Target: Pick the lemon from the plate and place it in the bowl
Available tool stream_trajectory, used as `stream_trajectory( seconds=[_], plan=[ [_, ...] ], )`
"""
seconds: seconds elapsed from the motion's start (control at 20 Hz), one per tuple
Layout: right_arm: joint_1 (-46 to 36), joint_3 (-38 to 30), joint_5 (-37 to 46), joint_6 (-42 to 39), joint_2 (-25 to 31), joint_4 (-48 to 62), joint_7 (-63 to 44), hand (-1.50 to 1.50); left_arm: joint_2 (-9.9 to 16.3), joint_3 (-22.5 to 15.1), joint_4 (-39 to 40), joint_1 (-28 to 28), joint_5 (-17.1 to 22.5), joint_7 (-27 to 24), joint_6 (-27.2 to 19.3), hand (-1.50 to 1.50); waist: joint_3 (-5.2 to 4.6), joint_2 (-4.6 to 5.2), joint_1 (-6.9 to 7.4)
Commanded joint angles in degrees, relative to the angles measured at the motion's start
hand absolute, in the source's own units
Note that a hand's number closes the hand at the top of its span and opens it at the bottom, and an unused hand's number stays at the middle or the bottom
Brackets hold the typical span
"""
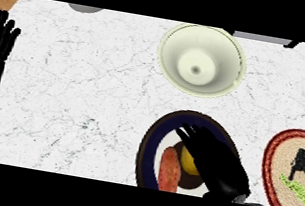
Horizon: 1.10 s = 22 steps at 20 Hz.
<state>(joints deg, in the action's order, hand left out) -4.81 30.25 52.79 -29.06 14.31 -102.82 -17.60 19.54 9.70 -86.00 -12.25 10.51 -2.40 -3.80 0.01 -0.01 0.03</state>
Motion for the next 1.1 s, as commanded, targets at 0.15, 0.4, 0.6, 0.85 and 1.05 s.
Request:
stream_trajectory(
  seconds=[0.15,0.4,0.6,0.85,1.05],
  plan=[
    [1.8,-2.4,2.8,3.3,0.1,4.8,5.9,-1.5,-0.2,1.4,-3.1,-0.1,-0.5,3.8,1.1,0.0,0.0,-0.02,-0.01],
    [-0.9,-1.8,6.5,5.4,-5.1,12.5,2.9,-1.5,-0.5,2.9,-0.7,-0.3,0.0,0.9,2.6,0.0,0.0,0.01,0.11],
    [-4.2,-5.8,6.3,4.7,-5.5,17.9,4.9,-1.5,-0.5,2.8,1.3,-3.1,-1.8,1.8,1.8,0.0,0.0,0.04,0.02],
    [-3.2,-5.4,7.5,10.5,-2.8,17.1,12.7,1.5,-0.9,2.8,6.9,-6.4,-2.1,0.7,2.7,0.0,0.0,0.11,-0.3],
    [-1.8,-4.7,10.3,14.1,-4.7,17.7,13.2,1.5,-0.9,3.9,-1.4,0.5,-0.6,2.2,4.2,0.0,0.0,-0.03,0.14]
  ],
)
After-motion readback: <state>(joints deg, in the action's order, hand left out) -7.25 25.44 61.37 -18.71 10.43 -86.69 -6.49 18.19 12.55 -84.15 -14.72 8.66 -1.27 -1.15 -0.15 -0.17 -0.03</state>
